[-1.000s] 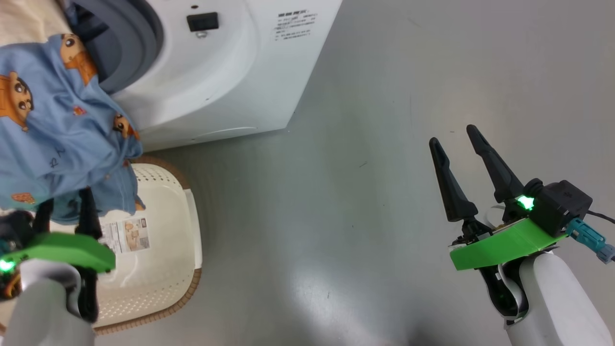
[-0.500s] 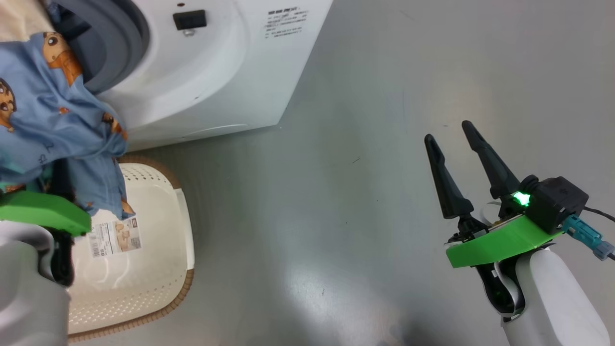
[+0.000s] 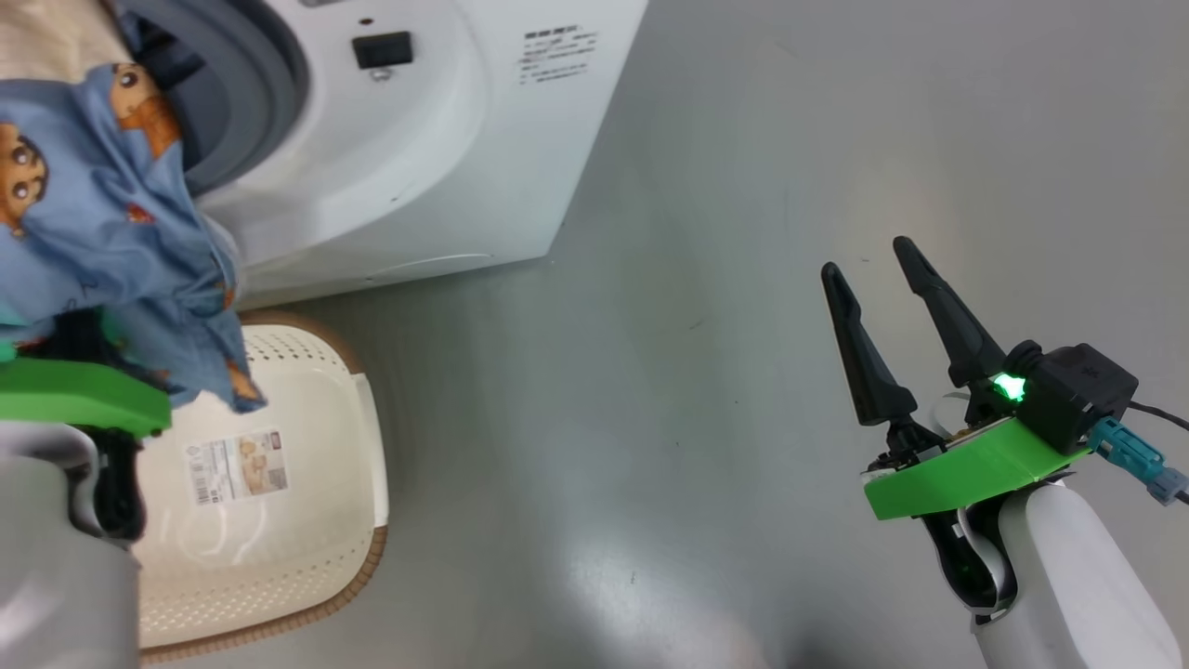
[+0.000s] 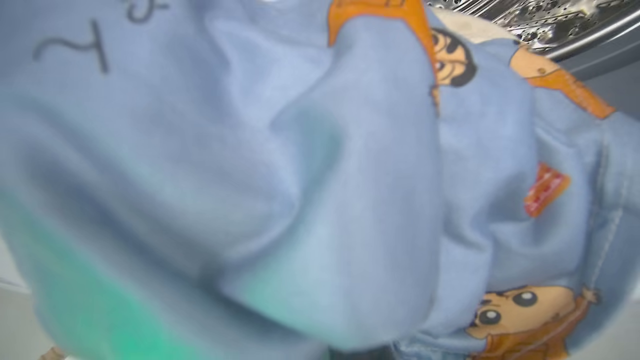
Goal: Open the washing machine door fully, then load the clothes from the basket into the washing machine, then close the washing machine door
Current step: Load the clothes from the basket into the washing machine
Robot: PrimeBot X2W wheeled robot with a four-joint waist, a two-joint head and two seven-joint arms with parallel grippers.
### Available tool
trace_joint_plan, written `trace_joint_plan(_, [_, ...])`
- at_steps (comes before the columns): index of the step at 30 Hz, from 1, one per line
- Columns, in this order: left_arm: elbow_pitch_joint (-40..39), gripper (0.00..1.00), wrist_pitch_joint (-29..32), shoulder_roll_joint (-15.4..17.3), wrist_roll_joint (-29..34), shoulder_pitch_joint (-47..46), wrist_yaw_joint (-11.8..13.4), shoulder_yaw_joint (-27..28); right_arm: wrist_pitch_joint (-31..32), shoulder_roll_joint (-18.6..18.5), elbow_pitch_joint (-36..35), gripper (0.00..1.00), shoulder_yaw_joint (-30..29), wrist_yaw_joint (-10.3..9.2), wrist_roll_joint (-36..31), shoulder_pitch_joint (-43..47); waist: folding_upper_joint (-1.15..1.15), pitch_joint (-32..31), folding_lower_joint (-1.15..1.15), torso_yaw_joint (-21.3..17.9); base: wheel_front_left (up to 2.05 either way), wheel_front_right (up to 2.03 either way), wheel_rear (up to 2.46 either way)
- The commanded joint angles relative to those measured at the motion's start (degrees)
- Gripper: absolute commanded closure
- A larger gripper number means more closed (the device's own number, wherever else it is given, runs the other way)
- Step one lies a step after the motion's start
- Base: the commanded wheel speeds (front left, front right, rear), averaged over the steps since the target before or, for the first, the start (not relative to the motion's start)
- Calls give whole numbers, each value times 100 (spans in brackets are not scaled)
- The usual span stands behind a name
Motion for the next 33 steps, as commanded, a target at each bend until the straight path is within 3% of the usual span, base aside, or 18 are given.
trace_joint_plan(1, [-405,100,-39,160,-17,159,-17,243,-27,-42,-115,0,55,8,-75,175,0,-70,0,80,0,0,0])
trace_joint_plan(8, [-1526,100,-39,-70,158,469,-17,436,-27,-16,-88,0,94,8,-61,199,0,-193,0,166,0,0,0])
trace_joint_plan(17, [-2317,100,-39,55,199,286,-17,463,-27,36,-81,0,121,8,-33,233,0,-231,0,153,0,0,0])
trace_joint_plan(25, [-1814,100,-39,473,243,-668,-17,235,-27,103,-73,0,187,8,-5,162,0,-139,0,7,0,0,0])
trace_joint_plan(33, [-525,100,-39,950,242,-1957,-17,0,-27,223,-59,0,231,8,35,131,0,-20,0,-279,0,0,0])
